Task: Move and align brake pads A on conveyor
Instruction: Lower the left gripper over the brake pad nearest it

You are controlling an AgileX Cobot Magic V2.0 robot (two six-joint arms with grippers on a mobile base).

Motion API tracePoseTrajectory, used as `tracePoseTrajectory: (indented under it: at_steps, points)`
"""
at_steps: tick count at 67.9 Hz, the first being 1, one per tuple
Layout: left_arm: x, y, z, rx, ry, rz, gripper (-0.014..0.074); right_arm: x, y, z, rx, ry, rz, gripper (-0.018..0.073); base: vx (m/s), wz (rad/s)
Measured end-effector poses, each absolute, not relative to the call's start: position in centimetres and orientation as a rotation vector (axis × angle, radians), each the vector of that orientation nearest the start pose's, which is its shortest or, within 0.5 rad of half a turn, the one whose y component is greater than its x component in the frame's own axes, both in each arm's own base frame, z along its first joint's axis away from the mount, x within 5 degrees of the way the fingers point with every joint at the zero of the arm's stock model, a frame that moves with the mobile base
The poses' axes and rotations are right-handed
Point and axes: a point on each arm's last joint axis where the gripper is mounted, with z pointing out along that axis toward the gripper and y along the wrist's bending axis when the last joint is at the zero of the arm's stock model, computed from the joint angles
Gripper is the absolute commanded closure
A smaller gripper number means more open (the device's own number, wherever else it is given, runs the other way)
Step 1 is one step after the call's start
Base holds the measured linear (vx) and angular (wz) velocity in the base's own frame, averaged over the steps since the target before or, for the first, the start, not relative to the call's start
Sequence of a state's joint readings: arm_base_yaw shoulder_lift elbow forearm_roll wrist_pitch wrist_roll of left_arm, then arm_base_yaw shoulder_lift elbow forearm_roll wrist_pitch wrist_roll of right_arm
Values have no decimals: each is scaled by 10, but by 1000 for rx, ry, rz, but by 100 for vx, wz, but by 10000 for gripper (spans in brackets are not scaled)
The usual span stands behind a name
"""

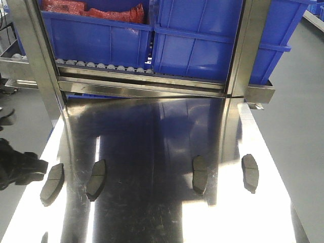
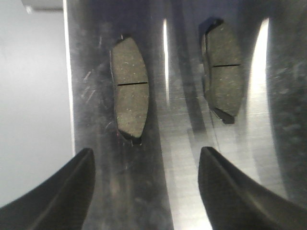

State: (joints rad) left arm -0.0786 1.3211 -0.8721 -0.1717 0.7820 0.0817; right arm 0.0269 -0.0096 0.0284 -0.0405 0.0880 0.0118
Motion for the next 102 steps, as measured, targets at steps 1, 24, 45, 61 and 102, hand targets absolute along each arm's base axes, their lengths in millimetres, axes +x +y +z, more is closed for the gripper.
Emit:
tracePoseTrajectory:
  at_steps: [1,24,45,61,102]
  points:
    - [250,-31,253,88,2718,-199,135,57,1,196,-41,1590,-4,571,0,0]
    - [289,-36,224,114,2826,-190,135,57,1,196,-41,1590,-4,571,0,0]
    - [305,-44,187,94,2915,-172,135,57,1,196,-41,1590,-4,571,0,0]
    - [312,-44,173,54,2919,-169,135,57,1,196,-41,1590,-4,571,0,0]
    - [347,-47,163,65,3012,-128,156,57,1,196,-41,1590,-4,571,0,0]
